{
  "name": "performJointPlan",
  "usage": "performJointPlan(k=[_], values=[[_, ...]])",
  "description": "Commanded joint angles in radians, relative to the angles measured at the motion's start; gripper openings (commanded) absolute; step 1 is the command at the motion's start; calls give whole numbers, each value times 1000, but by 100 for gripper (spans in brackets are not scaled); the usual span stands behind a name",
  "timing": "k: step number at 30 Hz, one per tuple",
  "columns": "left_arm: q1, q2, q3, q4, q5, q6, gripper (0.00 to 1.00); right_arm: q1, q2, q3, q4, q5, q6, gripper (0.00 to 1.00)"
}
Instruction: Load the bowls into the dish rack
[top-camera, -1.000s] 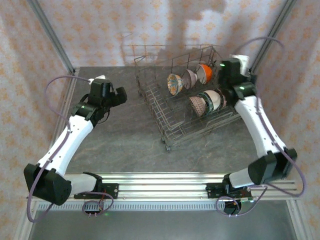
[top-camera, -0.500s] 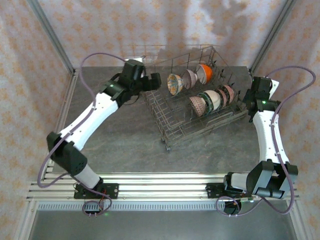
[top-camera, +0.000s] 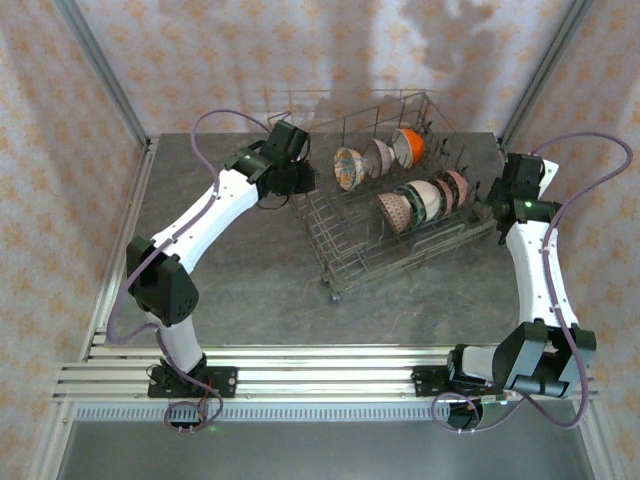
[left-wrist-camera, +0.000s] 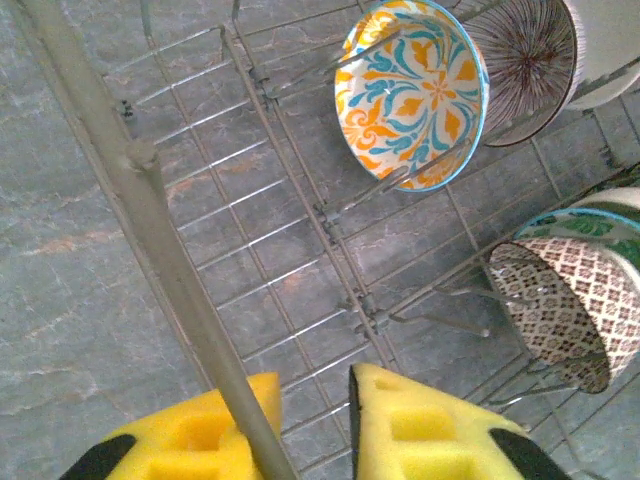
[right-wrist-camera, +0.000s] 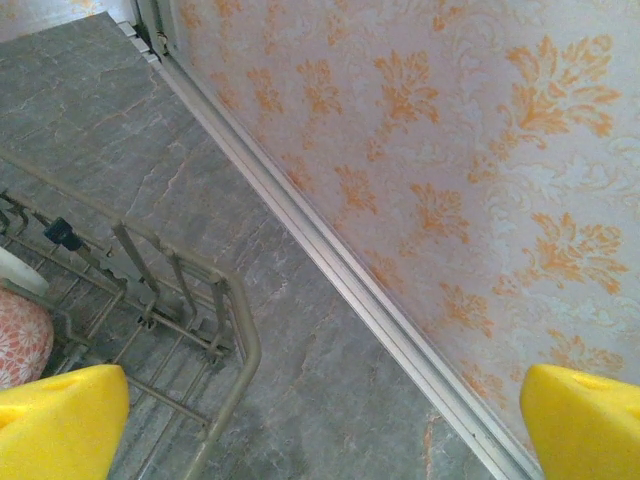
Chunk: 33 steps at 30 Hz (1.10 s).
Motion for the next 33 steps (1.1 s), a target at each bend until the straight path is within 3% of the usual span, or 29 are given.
performJointPlan(k=[1,5,13,20,21,22,23,27,29,33], values=[[86,-7,8,-107,-36,56,11,-3,-9,27,-18,3,31,100],[160,-21,17,-138,-40,108,0,-3,-16,34,-20,3,40,100],[310,-28,43,-181,4,306,0,-3,-45,25,0,-58,39,100],[417,-9,38,-177,13,358,0,-3,-21,-37,50,-141,66,100],[423,-13,34,-170,21,369,5,-4,-19,-54,73,-149,70,100],[429,-19,35,-164,32,383,24,-4,-17,-81,105,-160,81,100],[430,-31,34,-152,46,395,52,-3,-14,-112,146,-171,84,100],[430,-156,-81,5,55,379,99,24,19,-237,312,-169,90,100],[432,-265,-200,108,-17,379,99,63,48,-307,398,-143,71,100],[466,-502,-491,259,-290,398,100,119,70,-510,698,-116,71,100]])
